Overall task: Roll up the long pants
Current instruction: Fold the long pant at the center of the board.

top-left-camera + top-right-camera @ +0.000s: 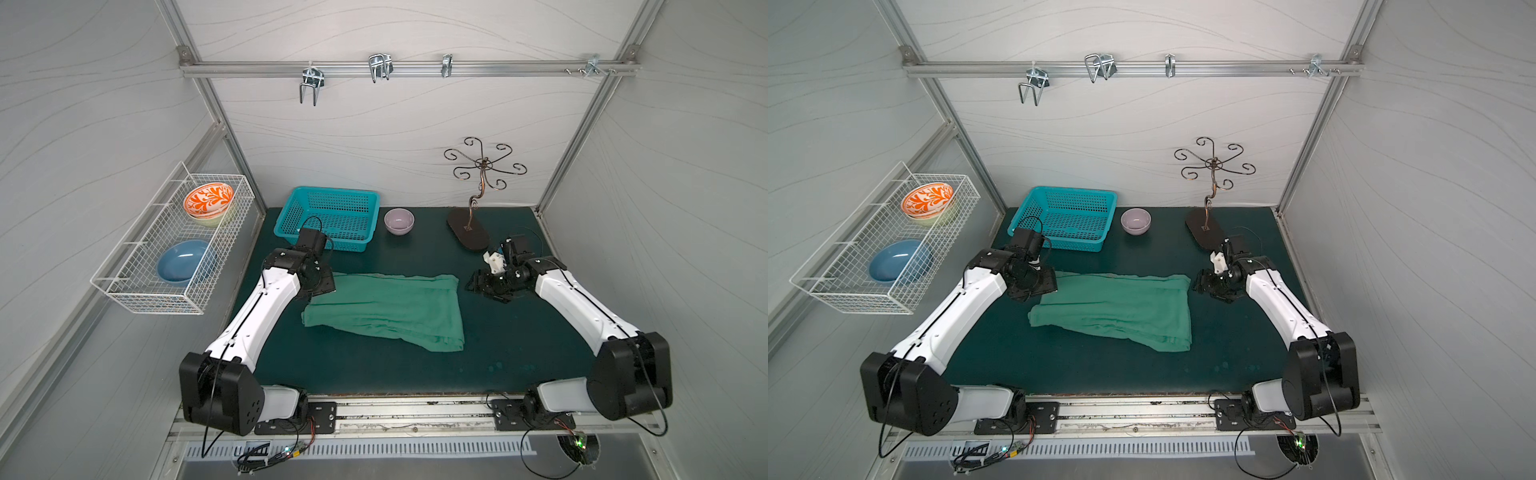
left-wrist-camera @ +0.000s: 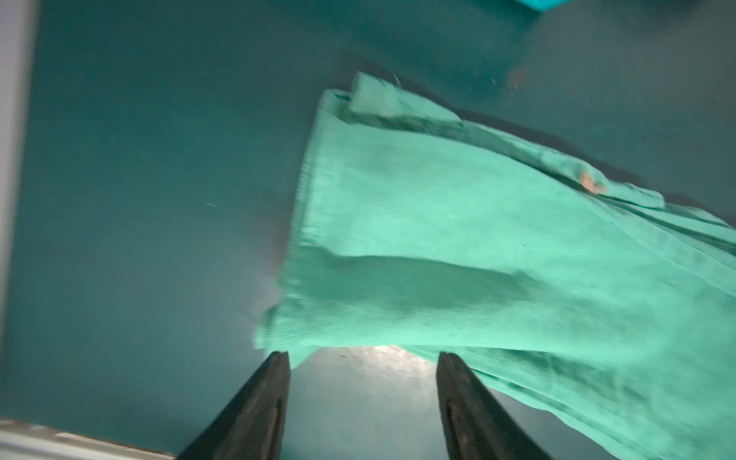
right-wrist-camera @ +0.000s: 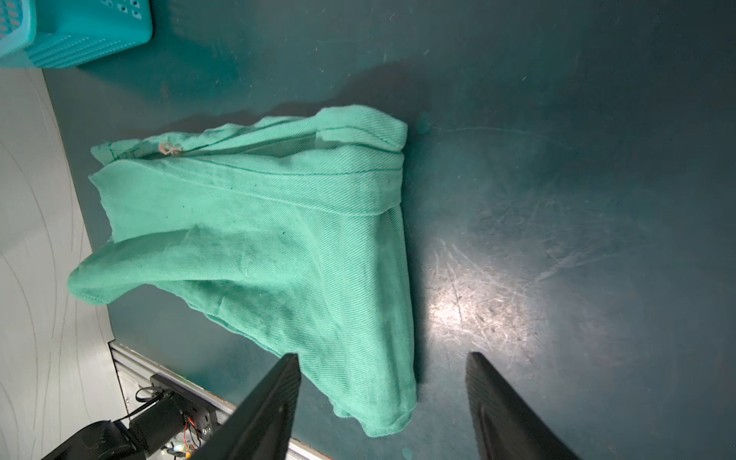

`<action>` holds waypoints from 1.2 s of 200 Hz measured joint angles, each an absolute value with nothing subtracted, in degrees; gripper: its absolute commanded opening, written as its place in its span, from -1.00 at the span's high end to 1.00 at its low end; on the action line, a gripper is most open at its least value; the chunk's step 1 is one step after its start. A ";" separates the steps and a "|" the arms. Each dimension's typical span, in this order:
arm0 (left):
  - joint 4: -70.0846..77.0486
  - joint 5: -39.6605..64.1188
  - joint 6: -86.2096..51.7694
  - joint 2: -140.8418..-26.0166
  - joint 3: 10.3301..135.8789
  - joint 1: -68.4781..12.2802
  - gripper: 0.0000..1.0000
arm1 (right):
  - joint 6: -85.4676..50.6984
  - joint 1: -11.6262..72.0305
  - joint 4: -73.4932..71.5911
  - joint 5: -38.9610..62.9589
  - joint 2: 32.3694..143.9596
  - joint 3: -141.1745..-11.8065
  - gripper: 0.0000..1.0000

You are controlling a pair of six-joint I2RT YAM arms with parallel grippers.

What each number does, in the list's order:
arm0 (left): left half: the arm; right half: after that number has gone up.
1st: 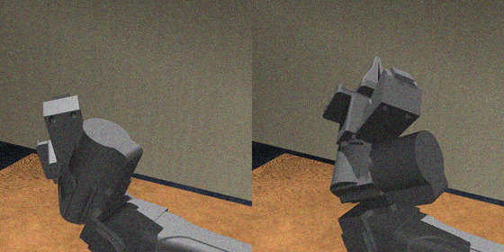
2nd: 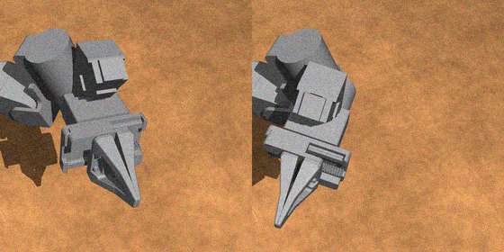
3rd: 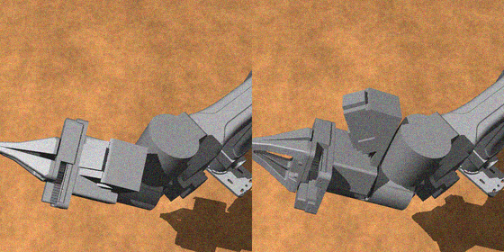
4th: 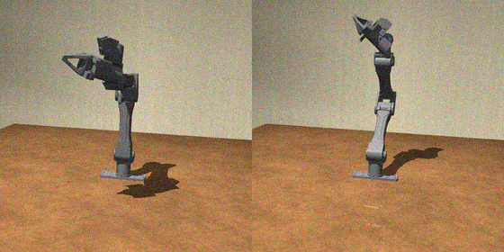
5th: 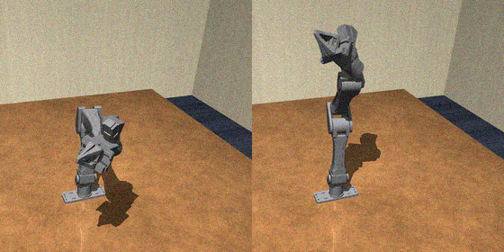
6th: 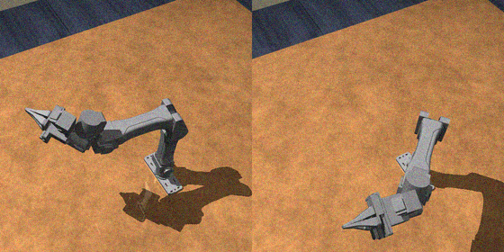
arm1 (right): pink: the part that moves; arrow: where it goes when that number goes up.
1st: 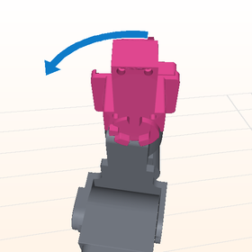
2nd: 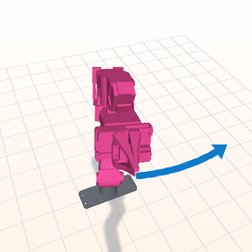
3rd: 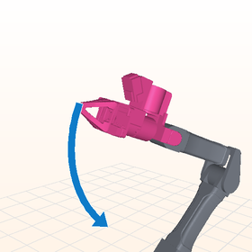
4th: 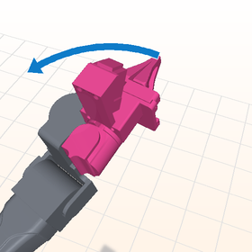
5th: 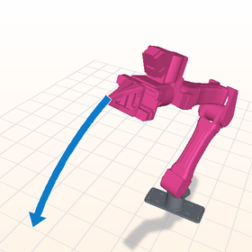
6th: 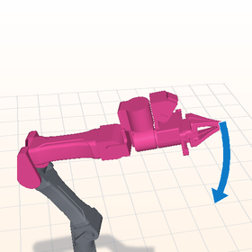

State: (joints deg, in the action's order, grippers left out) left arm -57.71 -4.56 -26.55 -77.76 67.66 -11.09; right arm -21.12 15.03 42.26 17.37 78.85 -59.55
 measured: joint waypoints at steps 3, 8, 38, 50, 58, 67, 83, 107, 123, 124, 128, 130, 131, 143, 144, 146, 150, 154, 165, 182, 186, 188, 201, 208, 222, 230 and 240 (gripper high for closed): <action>-57.69 -4.25 -27.16 -77.78 67.31 -11.18 -0.27 | -21.12 15.11 42.35 17.37 78.85 -59.55 -0.37; -57.82 -4.05 -28.23 -77.67 66.76 -11.29 -0.28 | -21.12 15.22 42.46 17.37 78.85 -59.55 -0.37; -59.53 -5.67 -34.37 -71.31 62.98 -10.83 -0.22 | -21.04 15.53 42.63 17.41 78.85 -59.55 -0.23; -59.64 -5.54 -35.86 -67.59 61.25 -9.87 -0.17 | -21.10 15.88 42.63 17.56 78.85 -59.48 -0.15; -59.55 -4.93 -36.86 -65.95 60.07 -9.21 -0.14 | -20.97 16.32 42.68 17.82 78.85 -59.33 -0.10; -58.92 -3.84 -37.63 -65.52 58.81 -8.54 -0.13 | -20.97 17.54 42.94 18.02 78.85 -59.16 -0.08; -55.33 -1.08 -39.09 -66.54 55.92 -7.79 -0.13 | -21.06 21.50 44.14 18.15 78.81 -58.96 -0.09; -49.87 2.57 -40.73 -72.01 53.41 -7.22 -0.20 | -22.26 28.03 46.87 16.25 78.13 -57.71 -0.41; -46.24 4.05 -41.41 -75.70 52.97 -6.92 -0.23 | -23.59 30.39 48.60 13.50 76.71 -55.33 -0.47; -46.09 4.10 -41.41 -75.85 52.95 -6.87 -0.24 | -23.77 30.50 48.77 13.32 76.62 -55.09 -0.47; -45.30 4.32 -41.58 -76.58 52.86 -6.72 -0.25 | -24.18 30.70 49.08 12.75 76.42 -54.61 -0.48; -44.91 4.38 -41.74 -76.93 52.77 -6.66 -0.25 | -24.36 30.79 49.21 12.49 76.34 -54.33 -0.48; -44.82 4.40 -41.74 -77.08 52.75 -6.63 -0.25 | -24.67 30.87 49.36 12.23 76.34 -54.13 -0.48; -43.48 4.47 -42.22 -78.61 52.51 -6.04 -0.27 | -25.67 31.44 50.06 11.05 76.95 -53.15 -0.45; -43.38 4.43 -42.24 -78.81 52.45 -5.93 -0.27 | -25.71 31.48 50.06 11.00 77.08 -53.10 -0.45; -43.20 4.32 -42.26 -79.02 52.40 -5.80 -0.27 | -25.85 31.57 50.13 10.85 77.47 -53.01 -0.43; -42.98 4.21 -42.35 -79.35 52.29 -5.61 -0.27 | -26.24 31.68 50.06 10.72 78.13 -52.93 -0.38; -42.83 3.84 -42.46 -79.79 52.12 -5.28 -0.27 | -26.48 31.83 49.89 10.79 79.05 -52.86 -0.32; -42.54 3.05 -42.85 -80.75 51.48 -4.40 -0.26 | -27.33 31.97 48.18 12.03 81.60 -52.14 -0.02; -42.54 1.48 -43.59 -81.82 50.11 -3.07 -0.24 | -28.82 31.73 45.15 14.24 85.03 -50.04 0.42; -42.54 1.02 -43.83 -81.97 49.71 -2.81 -0.24 | -29.10 31.53 44.66 14.44 85.69 -49.45 0.47; -42.54 0.84 -43.86 -82.04 49.50 -2.68 -0.24 | -29.52 31.46 44.47 14.59 85.95 -49.19 0.50; -42.63 -0.16 -44.45 -82.15 48.29 -2.13 -0.24 | -30.52 30.48 43.77 14.66 86.89 -47.70 0.62; -42.70 -0.58 -44.71 -82.15 47.88 -2.04 -0.25 | -30.92 29.78 43.51 14.63 86.94 -47.18 0.63; -42.59 -0.93 -44.93 -82.13 47.46 -2.04 -0.26 | -31.40 28.18 43.29 14.83 86.94 -46.72 0.53; -42.57 -1.06 -45.01 -82.11 47.42 -2.04 -0.27 | -31.48 27.20 43.29 14.96 86.96 -46.54 0.40; -42.57 -1.13 -44.80 -82.08 47.44 -2.04 -0.28 | -31.59 26.28 43.48 15.00 86.87 -46.54 0.20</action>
State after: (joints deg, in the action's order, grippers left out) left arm -42.57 -1.13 -44.80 -82.08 47.44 -2.04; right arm -31.59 26.28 43.48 15.00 86.87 -46.54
